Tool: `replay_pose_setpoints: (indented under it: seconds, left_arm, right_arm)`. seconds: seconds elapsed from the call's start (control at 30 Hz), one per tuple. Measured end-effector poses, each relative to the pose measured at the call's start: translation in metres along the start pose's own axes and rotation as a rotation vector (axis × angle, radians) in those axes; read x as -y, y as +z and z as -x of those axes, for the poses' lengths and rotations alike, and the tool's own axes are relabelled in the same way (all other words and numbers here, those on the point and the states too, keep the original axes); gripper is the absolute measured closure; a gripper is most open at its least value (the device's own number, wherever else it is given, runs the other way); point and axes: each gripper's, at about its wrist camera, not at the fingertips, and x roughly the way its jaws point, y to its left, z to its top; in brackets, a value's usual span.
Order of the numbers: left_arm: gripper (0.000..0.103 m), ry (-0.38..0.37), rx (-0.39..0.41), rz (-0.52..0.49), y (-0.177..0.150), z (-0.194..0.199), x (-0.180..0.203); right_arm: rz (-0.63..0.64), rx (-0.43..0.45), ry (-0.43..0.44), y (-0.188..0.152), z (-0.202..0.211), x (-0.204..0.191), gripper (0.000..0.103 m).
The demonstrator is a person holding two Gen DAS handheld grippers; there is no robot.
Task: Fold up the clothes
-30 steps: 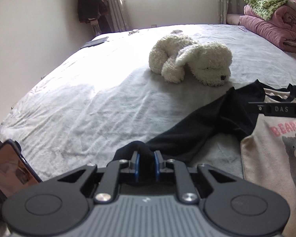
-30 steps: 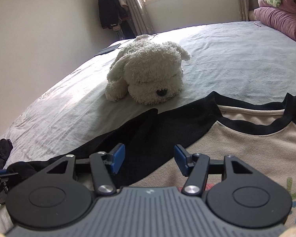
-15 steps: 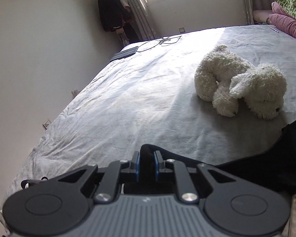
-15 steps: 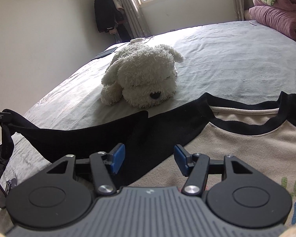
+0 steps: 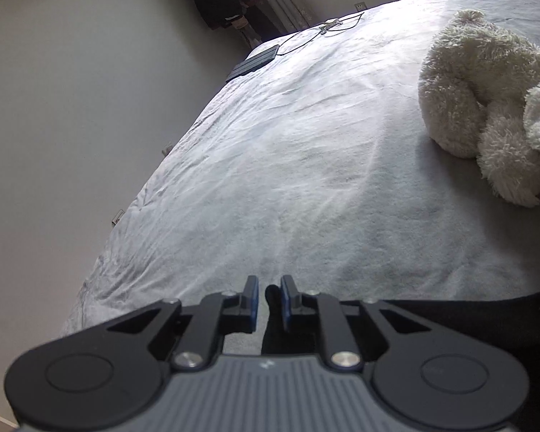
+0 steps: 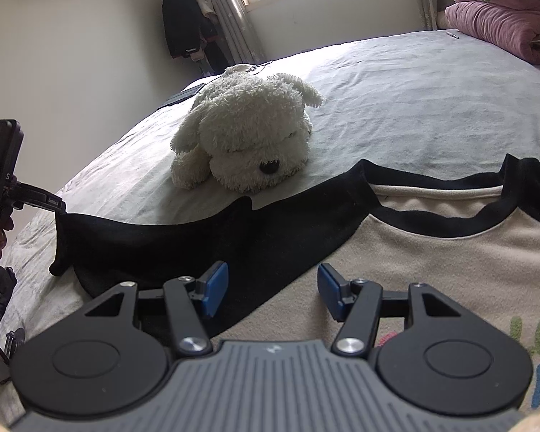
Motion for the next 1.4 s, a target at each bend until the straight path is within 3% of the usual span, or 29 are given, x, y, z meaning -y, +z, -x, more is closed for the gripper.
replay_pose_setpoints:
  seconds: [0.13, 0.23, 0.27, 0.47, 0.67, 0.87, 1.07, 1.1, 1.23, 1.4]
  left_arm:
    - [0.081, 0.018, -0.026, 0.005, 0.010, -0.007, -0.008]
    - [0.062, -0.039, -0.043, 0.044, 0.009, 0.000, -0.016]
    - [0.060, -0.062, -0.051, 0.057, 0.008, 0.003, -0.018]
    - [0.055, -0.176, -0.121, -0.004, -0.003, 0.007, -0.007]
    - [0.054, -0.212, -0.195, -0.154, -0.024, -0.009, 0.018]
    - [0.054, -0.238, -0.189, -0.072, -0.030, -0.021, 0.015]
    - [0.056, -0.335, -0.170, 0.024, -0.032, -0.019, 0.008]
    - [0.056, -0.323, -0.166, 0.024, -0.033, -0.020, 0.009]
    - [0.095, -0.228, -0.180, 0.061, -0.029, -0.025, 0.005]
    - [0.095, -0.139, -0.135, 0.091, -0.006, -0.025, -0.017]
  right_arm:
    - [-0.009, -0.004, 0.002, 0.000, -0.001, 0.003, 0.044]
    - [-0.009, -0.005, 0.003, 0.000, -0.001, 0.003, 0.044]
    - [-0.007, -0.006, 0.003, 0.000, -0.001, 0.002, 0.044]
    - [-0.002, -0.008, 0.005, -0.001, -0.001, 0.001, 0.044]
    - [-0.010, -0.011, 0.009, -0.001, -0.003, 0.002, 0.044]
    - [-0.007, -0.015, 0.007, -0.002, -0.004, 0.001, 0.044]
    - [-0.008, -0.015, 0.006, -0.002, -0.004, 0.000, 0.044]
    - [-0.007, -0.015, 0.006, -0.003, -0.004, 0.000, 0.044]
    - [-0.006, -0.016, 0.005, -0.003, -0.005, 0.000, 0.044]
    - [-0.007, -0.015, 0.003, -0.002, -0.005, 0.000, 0.044]
